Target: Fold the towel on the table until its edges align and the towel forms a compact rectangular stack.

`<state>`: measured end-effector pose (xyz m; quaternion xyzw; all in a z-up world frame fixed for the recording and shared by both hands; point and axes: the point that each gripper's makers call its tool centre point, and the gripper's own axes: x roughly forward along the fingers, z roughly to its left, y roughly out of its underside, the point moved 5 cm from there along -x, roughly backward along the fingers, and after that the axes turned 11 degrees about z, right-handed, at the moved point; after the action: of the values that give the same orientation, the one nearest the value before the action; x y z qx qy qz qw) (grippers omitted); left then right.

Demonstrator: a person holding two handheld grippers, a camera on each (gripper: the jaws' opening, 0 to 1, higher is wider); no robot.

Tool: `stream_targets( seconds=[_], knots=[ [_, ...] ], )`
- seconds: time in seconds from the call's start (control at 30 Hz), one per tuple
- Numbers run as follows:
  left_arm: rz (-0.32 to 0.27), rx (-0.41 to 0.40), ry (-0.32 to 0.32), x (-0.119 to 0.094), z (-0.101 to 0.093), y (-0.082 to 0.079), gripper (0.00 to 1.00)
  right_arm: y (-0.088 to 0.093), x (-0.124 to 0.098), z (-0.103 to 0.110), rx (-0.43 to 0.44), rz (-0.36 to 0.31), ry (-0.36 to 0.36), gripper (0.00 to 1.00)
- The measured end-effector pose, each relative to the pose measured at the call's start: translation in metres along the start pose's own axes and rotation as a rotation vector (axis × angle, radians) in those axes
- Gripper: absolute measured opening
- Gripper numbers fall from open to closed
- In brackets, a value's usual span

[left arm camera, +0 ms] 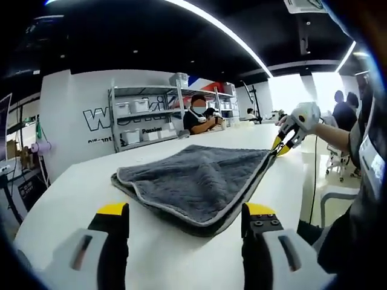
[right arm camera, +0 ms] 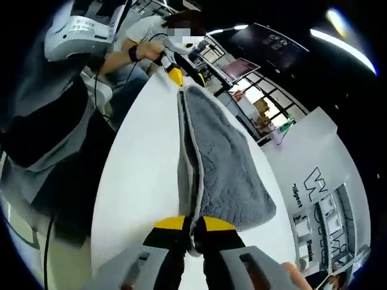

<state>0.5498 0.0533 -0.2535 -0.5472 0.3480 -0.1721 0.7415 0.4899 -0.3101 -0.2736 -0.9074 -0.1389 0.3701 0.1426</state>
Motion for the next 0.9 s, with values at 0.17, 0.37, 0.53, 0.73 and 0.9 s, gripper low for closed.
stream_targets(
  seconds=[0.17, 0.37, 0.53, 0.73, 0.9],
  knots=[
    [0.001, -0.003, 0.000, 0.000, 0.000, 0.000, 0.80, -0.006, -0.003, -0.006, 0.014, -0.015, -0.008, 0.04],
    [0.001, -0.004, 0.001, 0.001, -0.002, 0.001, 0.79, -0.022, -0.020, -0.039, 0.091, -0.127, 0.063, 0.03],
    [-0.004, -0.005, 0.001, 0.000, -0.003, 0.000, 0.79, -0.042, -0.032, -0.078, 0.131, -0.224, 0.141, 0.03],
    [-0.011, -0.002, 0.004, -0.001, -0.005, -0.002, 0.79, -0.068, -0.024, -0.140, 0.121, -0.249, 0.200, 0.03],
    [-0.026, 0.000, 0.000, -0.005, -0.005, -0.006, 0.79, -0.077, 0.000, -0.191, 0.162, -0.227, 0.190, 0.03]
  ],
)
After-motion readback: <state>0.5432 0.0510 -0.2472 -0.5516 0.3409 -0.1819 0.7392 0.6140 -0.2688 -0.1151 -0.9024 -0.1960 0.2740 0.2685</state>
